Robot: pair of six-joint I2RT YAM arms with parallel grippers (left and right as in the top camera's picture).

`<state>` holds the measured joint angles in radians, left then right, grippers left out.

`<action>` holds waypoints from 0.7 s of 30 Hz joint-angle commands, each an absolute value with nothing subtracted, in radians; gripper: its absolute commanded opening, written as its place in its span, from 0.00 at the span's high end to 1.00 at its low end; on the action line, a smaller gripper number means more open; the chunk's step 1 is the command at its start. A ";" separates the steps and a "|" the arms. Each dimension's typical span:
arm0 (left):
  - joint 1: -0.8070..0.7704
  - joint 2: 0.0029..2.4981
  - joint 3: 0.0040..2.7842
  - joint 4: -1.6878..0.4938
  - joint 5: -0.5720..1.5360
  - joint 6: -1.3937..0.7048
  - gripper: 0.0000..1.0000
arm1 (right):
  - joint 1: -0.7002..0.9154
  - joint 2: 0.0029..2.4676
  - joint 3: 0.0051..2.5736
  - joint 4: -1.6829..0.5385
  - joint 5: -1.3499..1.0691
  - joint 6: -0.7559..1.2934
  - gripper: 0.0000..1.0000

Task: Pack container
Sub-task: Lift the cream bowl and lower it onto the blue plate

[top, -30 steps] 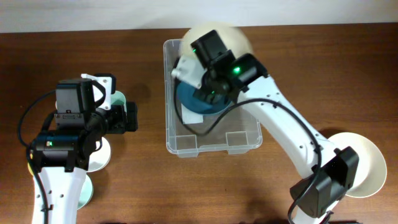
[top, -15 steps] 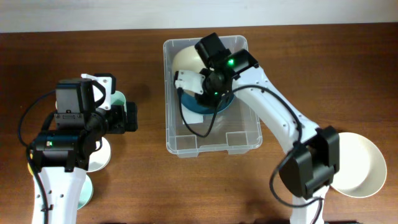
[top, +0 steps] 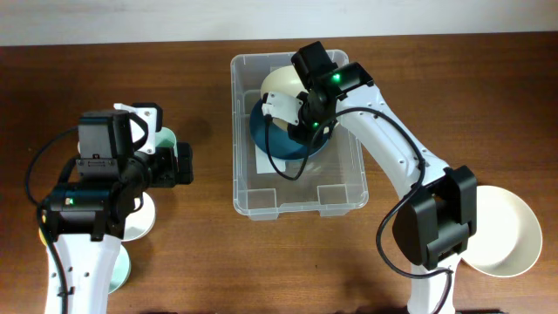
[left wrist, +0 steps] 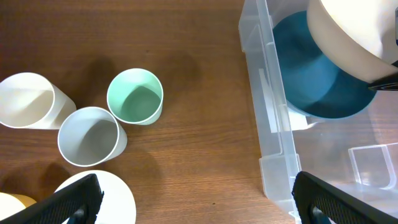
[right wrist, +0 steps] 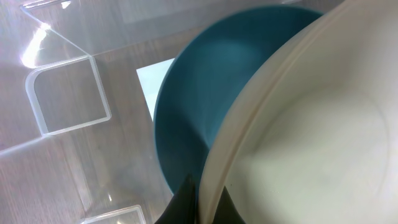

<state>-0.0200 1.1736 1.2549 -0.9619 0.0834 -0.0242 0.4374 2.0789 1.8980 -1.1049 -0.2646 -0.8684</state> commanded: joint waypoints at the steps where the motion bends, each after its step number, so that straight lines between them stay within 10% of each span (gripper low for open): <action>1: -0.017 1.179 1.277 -0.962 0.101 -0.030 0.00 | 0.438 2.071 1.908 -1.113 -0.285 -0.875 0.96; 5: -0.017 1.179 1.277 -0.963 0.101 -0.030 0.00 | 0.438 2.071 1.908 -1.119 -0.285 -0.875 0.67; 16: -0.017 1.179 1.277 -0.963 0.101 -0.030 0.00 | 0.437 2.039 1.928 -1.113 -0.271 -0.809 0.51; 21: -0.017 1.179 1.277 -0.962 0.101 -0.030 0.00 | 0.384 1.944 2.061 -1.113 0.073 -0.358 0.48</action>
